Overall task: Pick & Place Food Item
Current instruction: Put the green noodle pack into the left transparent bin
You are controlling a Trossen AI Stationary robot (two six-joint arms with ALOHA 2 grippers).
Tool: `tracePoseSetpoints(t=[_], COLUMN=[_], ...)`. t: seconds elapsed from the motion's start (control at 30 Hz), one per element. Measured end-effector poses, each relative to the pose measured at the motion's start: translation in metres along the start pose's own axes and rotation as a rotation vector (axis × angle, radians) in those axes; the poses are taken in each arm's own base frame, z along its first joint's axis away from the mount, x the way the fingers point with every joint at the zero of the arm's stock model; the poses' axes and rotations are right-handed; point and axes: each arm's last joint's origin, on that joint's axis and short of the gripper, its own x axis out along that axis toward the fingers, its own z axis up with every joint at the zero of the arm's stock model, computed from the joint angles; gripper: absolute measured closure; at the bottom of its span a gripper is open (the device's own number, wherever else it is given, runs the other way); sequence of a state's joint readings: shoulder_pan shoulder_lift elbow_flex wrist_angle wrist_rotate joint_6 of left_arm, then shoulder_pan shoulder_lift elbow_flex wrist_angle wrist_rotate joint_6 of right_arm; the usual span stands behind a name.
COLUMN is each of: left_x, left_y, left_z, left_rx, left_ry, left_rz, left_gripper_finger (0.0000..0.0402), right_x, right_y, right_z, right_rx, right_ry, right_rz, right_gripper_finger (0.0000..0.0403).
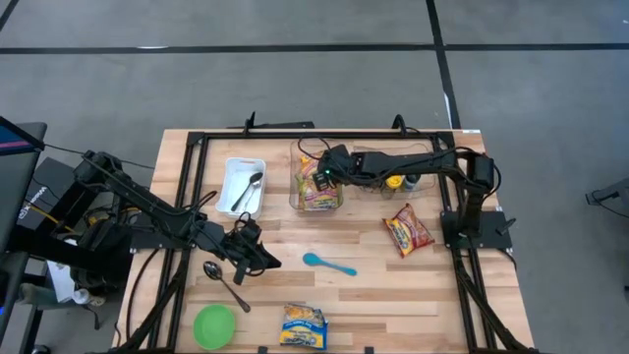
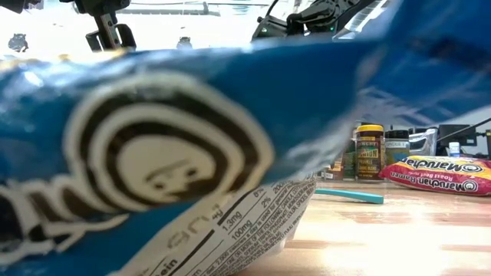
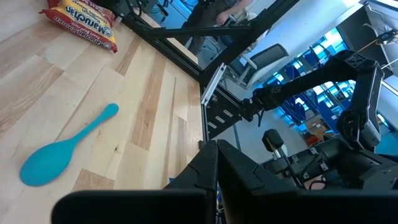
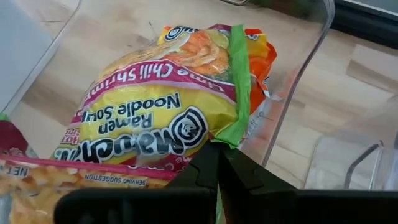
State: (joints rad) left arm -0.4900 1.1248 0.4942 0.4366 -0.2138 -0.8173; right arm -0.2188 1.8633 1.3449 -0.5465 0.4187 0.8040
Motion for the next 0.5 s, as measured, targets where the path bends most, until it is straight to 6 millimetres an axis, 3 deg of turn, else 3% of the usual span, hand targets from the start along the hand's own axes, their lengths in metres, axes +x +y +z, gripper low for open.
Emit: tracePoseSetpoints(t=[0.23,0.5], left_x=[0.0,0.0], left_y=[0.0,0.0001], left_z=[0.0,0.0001], left_rx=[0.0,0.0], left_ry=[0.0,-0.003], left_rz=[0.001,0.004], left_gripper_finger=[0.0402,0.0402], right_x=[0.0009,0.0018], right_y=[-0.0024,-0.0061], right_z=[-0.0004,-0.0015], right_rx=[-0.004,-0.012], right_ry=[0.031,0.074], right_rz=[0.001,-0.007], right_gripper_finger=[0.0396,0.0321])
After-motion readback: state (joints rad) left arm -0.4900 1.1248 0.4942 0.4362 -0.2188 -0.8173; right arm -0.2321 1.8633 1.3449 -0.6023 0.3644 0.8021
